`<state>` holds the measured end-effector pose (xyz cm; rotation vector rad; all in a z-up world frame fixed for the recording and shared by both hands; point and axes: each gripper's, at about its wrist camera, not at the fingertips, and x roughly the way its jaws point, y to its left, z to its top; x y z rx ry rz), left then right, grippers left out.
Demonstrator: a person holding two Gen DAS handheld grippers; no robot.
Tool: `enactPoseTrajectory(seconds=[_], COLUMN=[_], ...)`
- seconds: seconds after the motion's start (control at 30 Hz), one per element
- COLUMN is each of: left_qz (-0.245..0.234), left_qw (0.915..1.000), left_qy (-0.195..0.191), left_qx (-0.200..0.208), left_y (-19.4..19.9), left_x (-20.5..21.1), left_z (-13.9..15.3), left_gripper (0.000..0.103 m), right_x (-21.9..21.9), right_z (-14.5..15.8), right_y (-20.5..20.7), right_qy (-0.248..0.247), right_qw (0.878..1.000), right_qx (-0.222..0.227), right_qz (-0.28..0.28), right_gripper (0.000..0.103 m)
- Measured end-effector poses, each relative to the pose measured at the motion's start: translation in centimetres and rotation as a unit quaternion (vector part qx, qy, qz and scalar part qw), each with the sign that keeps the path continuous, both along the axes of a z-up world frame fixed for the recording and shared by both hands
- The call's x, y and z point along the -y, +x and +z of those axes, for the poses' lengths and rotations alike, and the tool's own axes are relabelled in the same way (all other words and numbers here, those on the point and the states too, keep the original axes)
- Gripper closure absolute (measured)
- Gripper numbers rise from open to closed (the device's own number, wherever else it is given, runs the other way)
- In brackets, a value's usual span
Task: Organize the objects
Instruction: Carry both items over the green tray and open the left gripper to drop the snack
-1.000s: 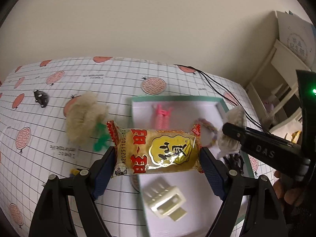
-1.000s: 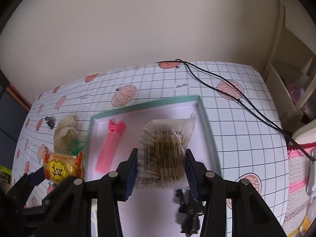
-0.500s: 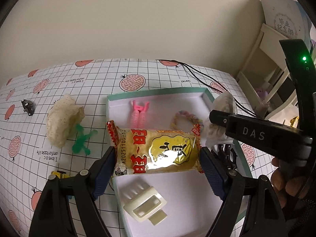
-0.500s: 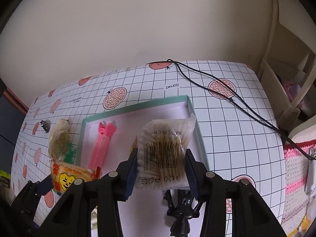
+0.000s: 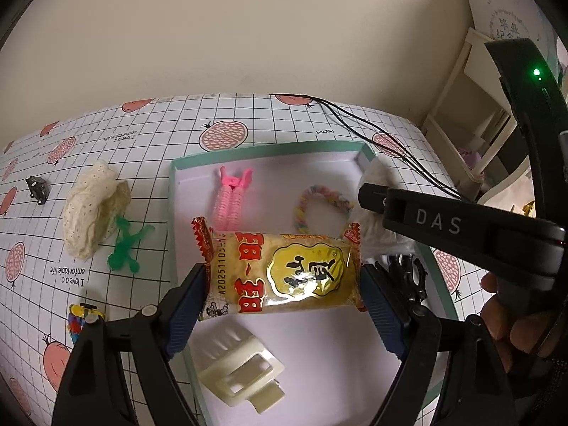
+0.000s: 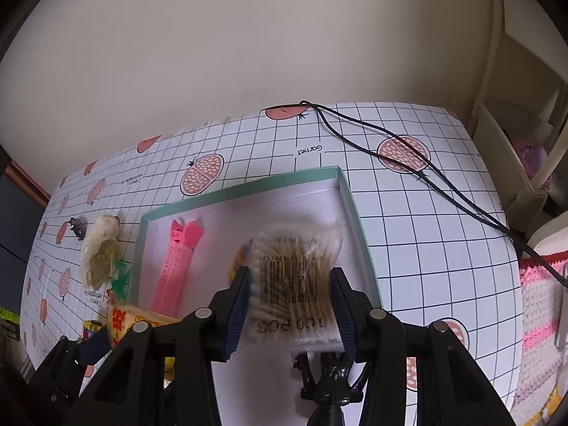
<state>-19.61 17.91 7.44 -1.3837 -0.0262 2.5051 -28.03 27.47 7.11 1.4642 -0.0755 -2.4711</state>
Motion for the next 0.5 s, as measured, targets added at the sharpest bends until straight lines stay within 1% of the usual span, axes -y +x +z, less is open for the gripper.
enactPoseTrajectory(seconds=[0.1, 0.3, 0.33, 0.37, 0.4, 0.5], left_qz=[0.000, 0.003, 0.002, 0.001, 0.001, -0.007], left_qw=[1.0000, 0.9999, 0.9999, 1.0000, 1.0000, 1.0000], left_qy=[0.006, 0.003, 0.004, 0.004, 0.003, 0.001], left_qx=[0.003, 0.010, 0.010, 0.009, 0.007, 0.002], left_y=[-0.1, -0.2, -0.3, -0.3, -0.2, 0.0], left_x=[0.0, 0.2, 0.2, 0.3, 0.3, 0.1], left_z=[0.0, 0.2, 0.3, 0.5, 0.6, 0.9], left_gripper=[0.016, 0.015, 0.015, 0.015, 0.013, 0.012], right_x=[0.1, -0.2, -0.2, -0.3, -0.4, -0.4], right_z=[0.0, 0.2, 0.3, 0.4, 0.5, 1.0], right_y=[-0.1, -0.2, -0.3, -0.2, -0.2, 0.0], right_qy=[-0.002, -0.010, -0.011, -0.012, -0.012, -0.016], right_qw=[1.000, 1.000, 1.000, 1.000, 1.000, 1.000], right_qx=[-0.002, -0.006, -0.006, -0.008, -0.011, -0.015], right_qz=[0.000, -0.007, -0.006, -0.007, -0.007, -0.008], right_gripper=[0.056, 0.054, 0.052, 0.046, 0.043, 0.043])
